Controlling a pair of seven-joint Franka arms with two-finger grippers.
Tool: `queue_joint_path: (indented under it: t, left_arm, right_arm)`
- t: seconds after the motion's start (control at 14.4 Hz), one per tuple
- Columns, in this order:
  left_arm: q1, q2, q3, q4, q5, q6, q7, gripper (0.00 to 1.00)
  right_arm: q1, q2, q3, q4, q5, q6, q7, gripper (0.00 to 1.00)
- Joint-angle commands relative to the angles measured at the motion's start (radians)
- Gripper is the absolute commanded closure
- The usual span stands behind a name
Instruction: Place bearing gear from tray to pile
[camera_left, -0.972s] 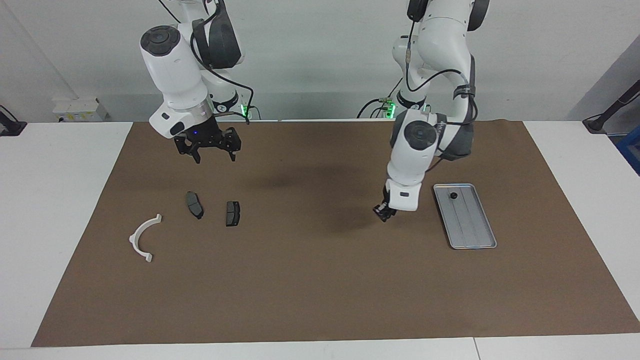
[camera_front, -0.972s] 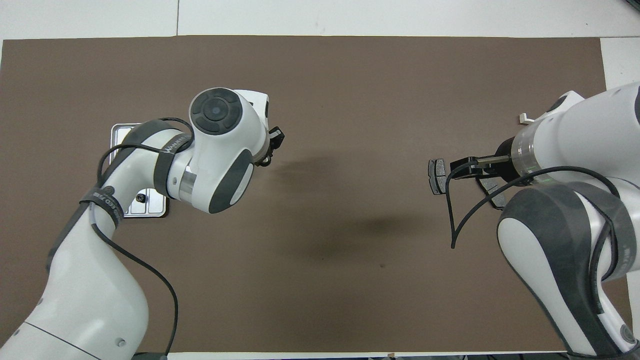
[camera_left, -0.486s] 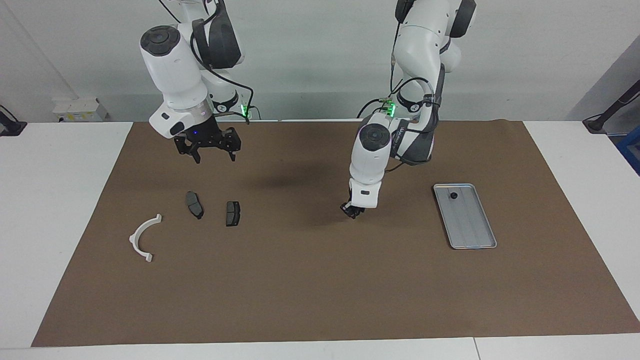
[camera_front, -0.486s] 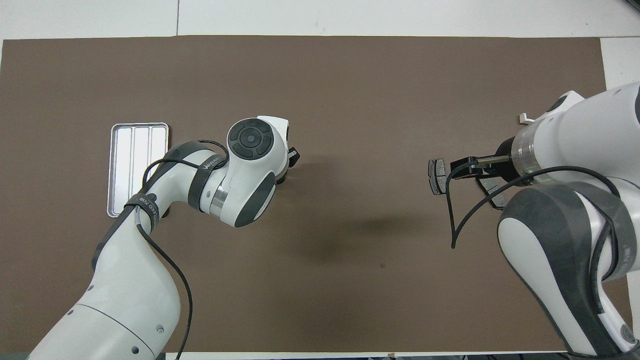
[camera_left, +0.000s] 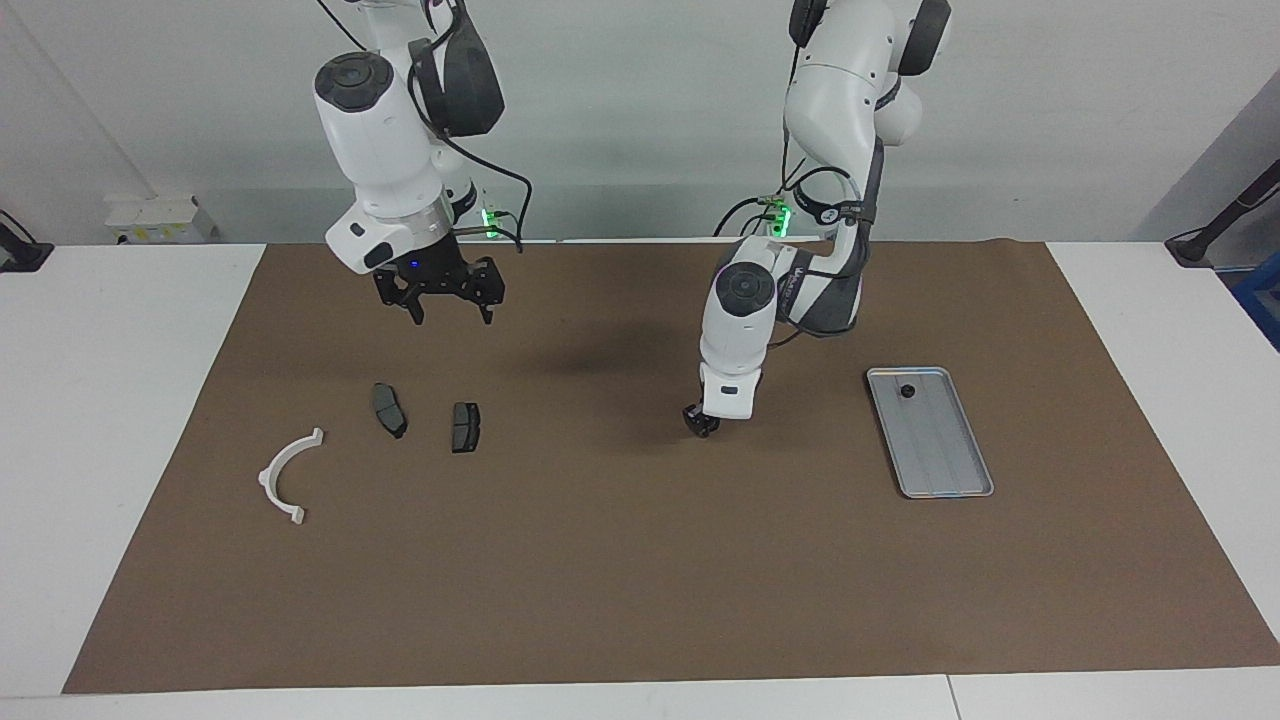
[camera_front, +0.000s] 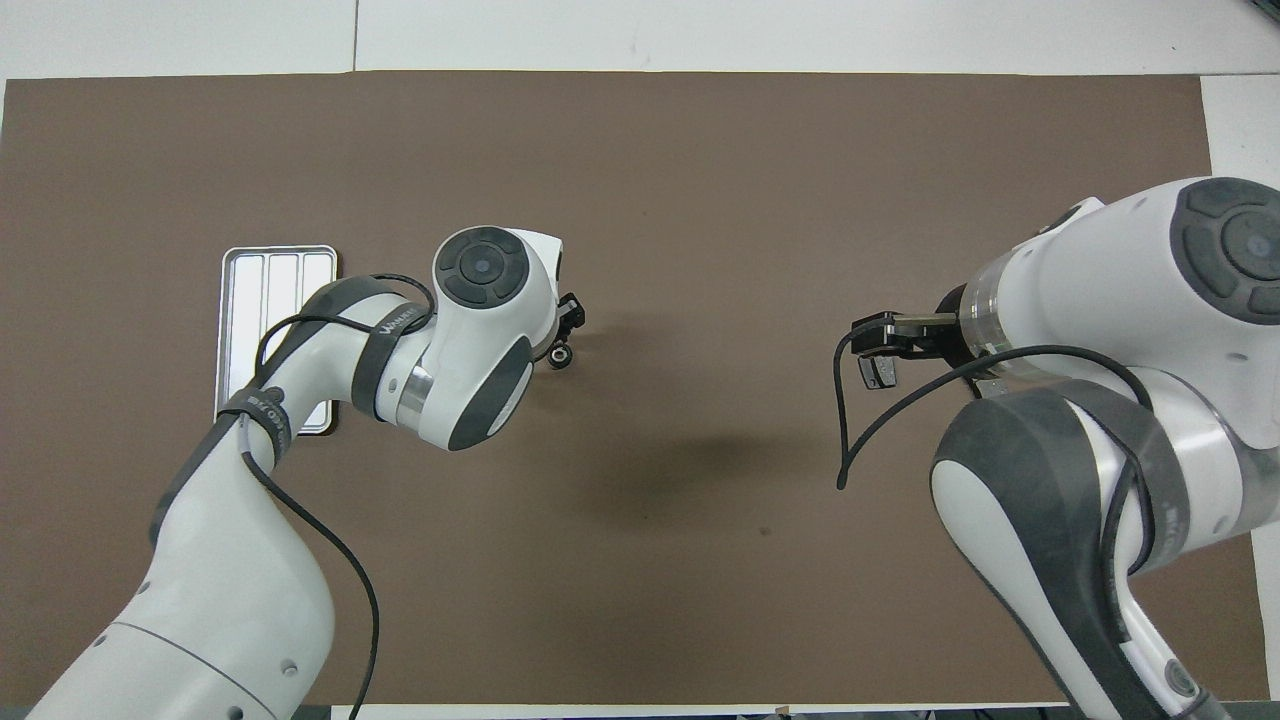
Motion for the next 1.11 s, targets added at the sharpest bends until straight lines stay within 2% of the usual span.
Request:
queue_joint_path:
  t: [0.0,0.14,0.42,0.56,0.69,0.83,1.04]
  left_arm:
    - [0.122,-0.223,-0.003,-0.208,0.01,-0.013,0.222,0.0]
    - [0.209,-0.282,-0.003,-0.266,0.008,-0.02,0.398,0.0]
    - [0.396,-0.301,-0.003,-0.315,0.008,-0.014,0.793,0.0]
    - [0.437,-0.301,-0.004,-0.317,0.002,0.001,0.875,0.0]
    - [0.442,-0.301,-0.003,-0.318,0.0,0.012,0.883,0.0]
    - [0.463,-0.302,-0.004,-0.324,-0.006,0.0,0.883,0.0]
    - [0.442,-0.307,0.0,-0.318,-0.003,-0.051,0.875,0.0]
  right_arm:
    - [0.041,0.033,0.001,-0.012,0.021,0.039,0.107,0.0]
    - [0.087,0.065,0.001,-0.01,0.02,0.071,0.161,0.0]
    - [0.213,0.177,0.001,0.004,0.005,0.186,0.398,0.0]
    - [0.261,0.229,-0.001,0.031,-0.015,0.217,0.416,0.0]
    - [0.317,0.309,0.001,0.11,-0.078,0.218,0.472,0.0]
    - [0.351,0.385,0.001,0.209,-0.086,0.205,0.546,0.0]
    - [0.446,0.58,-0.001,0.409,-0.164,0.172,0.699,0.0]
